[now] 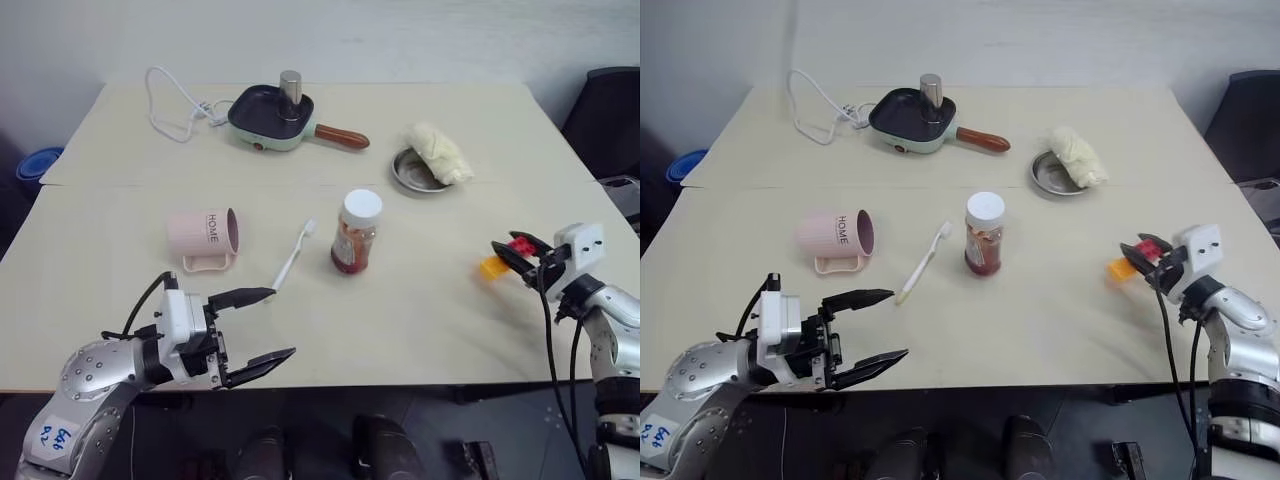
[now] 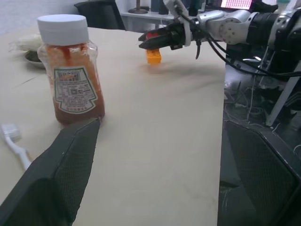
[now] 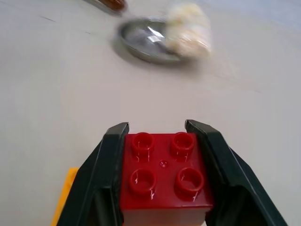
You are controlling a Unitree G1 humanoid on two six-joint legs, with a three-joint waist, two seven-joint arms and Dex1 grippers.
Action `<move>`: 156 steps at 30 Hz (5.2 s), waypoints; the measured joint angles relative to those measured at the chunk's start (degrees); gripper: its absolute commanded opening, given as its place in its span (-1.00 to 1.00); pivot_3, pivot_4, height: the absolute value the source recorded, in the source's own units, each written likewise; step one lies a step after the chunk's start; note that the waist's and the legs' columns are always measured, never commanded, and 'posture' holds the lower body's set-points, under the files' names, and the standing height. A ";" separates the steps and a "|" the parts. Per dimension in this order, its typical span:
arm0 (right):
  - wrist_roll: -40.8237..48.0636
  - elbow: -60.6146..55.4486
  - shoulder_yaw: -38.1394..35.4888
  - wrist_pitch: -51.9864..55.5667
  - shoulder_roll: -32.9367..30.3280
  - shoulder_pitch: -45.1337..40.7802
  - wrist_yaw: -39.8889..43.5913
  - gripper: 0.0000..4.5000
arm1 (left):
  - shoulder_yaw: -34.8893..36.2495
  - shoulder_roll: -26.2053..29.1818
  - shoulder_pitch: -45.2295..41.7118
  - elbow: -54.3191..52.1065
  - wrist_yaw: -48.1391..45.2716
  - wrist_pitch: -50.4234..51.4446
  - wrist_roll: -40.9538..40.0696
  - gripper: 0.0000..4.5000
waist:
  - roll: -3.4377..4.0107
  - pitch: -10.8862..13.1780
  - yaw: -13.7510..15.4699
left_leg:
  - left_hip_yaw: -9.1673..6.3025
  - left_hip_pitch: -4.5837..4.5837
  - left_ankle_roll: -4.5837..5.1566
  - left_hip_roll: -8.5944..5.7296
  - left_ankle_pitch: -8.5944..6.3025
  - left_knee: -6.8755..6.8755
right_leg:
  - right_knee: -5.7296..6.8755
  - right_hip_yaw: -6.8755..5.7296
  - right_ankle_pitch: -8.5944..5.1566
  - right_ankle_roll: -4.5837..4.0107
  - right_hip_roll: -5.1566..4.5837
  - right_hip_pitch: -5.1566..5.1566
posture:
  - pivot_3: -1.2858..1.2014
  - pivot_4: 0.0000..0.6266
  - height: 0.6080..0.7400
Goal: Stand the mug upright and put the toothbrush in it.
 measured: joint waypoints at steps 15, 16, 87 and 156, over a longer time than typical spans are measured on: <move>5.96 -1.93 -4.12 -7.42 -1.83 0.69 7.82 0.99 | 8.83 1.37 7.54 4.85 -2.87 -0.73 -0.28 1.00 | 0.27 0.04 -0.07 | -0.01 -0.03 -0.03 0.13 0.02 -0.01 | -0.06 0.02 0.02 0.04 0.03 -0.02 | 0.03 -0.52 1.00; 8.11 -8.92 -3.30 -4.39 -1.66 2.89 9.27 0.99 | 10.49 1.37 9.20 5.59 -3.20 -1.21 -0.27 1.00 | 0.29 0.03 -0.11 | -0.02 -0.02 -0.04 0.17 0.01 -0.02 | -0.07 0.02 0.01 0.03 0.05 -0.01 | 0.03 -0.52 1.00; 11.75 -19.25 -15.52 -7.88 0.71 31.81 17.47 0.98 | 13.68 0.79 4.86 18.60 -3.41 -5.06 1.70 1.00 | 0.29 0.01 0.27 | -0.04 0.07 0.07 0.02 -0.07 -0.10 | -0.32 -0.03 0.01 0.03 -0.08 0.05 | 0.03 -0.52 1.00; 16.20 -45.10 -3.30 -13.49 8.55 36.70 21.93 1.00 | -20.20 -32.62 -47.58 62.24 -27.02 -14.19 12.12 -0.99 | 0.09 0.07 2.66 | 0.44 -0.08 -0.11 0.23 -0.28 0.76 | -0.06 0.16 0.09 0.09 0.64 -0.07 | 0.03 -0.52 1.00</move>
